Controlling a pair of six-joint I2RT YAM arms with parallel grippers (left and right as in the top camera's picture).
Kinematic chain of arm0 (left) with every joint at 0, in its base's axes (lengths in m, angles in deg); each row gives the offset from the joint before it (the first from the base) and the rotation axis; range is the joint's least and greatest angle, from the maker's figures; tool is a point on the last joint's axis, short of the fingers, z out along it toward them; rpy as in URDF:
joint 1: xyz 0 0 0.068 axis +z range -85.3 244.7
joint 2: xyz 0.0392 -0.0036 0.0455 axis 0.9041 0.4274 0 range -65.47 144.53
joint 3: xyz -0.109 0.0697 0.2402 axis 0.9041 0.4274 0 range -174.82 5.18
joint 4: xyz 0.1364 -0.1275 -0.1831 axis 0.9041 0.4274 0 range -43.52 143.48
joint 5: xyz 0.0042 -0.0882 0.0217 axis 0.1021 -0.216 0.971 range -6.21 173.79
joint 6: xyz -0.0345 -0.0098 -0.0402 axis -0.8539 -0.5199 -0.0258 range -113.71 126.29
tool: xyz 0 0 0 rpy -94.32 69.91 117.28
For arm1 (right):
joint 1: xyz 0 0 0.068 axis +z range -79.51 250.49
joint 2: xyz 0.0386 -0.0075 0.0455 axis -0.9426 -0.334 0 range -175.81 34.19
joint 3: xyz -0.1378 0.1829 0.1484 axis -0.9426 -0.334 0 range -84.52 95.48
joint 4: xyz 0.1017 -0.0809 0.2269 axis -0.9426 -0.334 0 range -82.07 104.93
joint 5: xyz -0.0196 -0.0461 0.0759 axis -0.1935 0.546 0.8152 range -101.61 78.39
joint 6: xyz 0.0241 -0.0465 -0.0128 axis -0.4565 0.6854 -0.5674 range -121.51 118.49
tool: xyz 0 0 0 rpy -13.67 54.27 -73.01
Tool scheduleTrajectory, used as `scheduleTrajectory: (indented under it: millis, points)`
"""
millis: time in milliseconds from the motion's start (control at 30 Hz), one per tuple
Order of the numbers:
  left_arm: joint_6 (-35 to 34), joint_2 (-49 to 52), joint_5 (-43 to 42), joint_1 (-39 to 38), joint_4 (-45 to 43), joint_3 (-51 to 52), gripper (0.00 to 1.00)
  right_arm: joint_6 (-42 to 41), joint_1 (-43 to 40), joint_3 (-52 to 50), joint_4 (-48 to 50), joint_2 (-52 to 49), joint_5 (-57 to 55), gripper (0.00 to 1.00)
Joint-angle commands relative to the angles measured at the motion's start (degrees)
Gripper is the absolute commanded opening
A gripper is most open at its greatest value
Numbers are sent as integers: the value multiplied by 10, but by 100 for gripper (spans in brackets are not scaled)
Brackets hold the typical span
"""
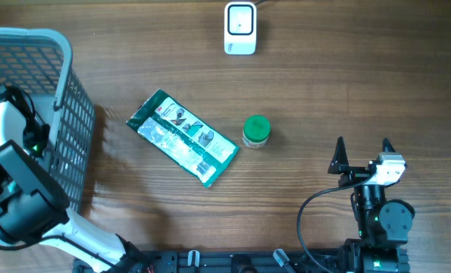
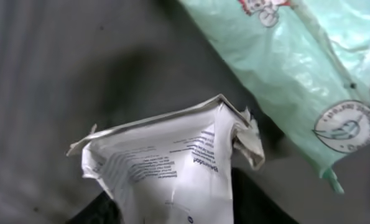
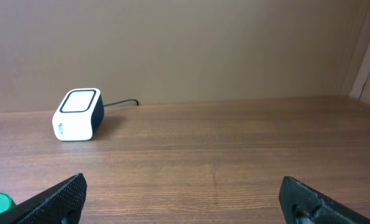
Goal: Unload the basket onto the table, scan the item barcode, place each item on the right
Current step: 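Grasp the white packet in the basket with the left gripper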
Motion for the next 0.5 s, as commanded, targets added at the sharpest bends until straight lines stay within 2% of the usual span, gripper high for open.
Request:
scheduleTrajectory:
  millis: [0, 33, 67, 233, 467]
  points:
    - [76, -7, -7, -2, -11, 28, 30, 6, 1, -1, 1, 2, 5, 100]
    - [86, -21, -7, -2, -14, 28, 22, 6, 1, -1, 1, 2, 5, 100]
    - [92, -49, -7, -2, -17, 28, 20, 6, 1, -1, 1, 2, 5, 100]
    - [114, -210, -8, -2, -34, 26, 24, 6, 1, -1, 1, 2, 5, 100]
    - [135, -493, -28, -2, -39, -42, 27, 6, 1, -1, 1, 2, 5, 99]
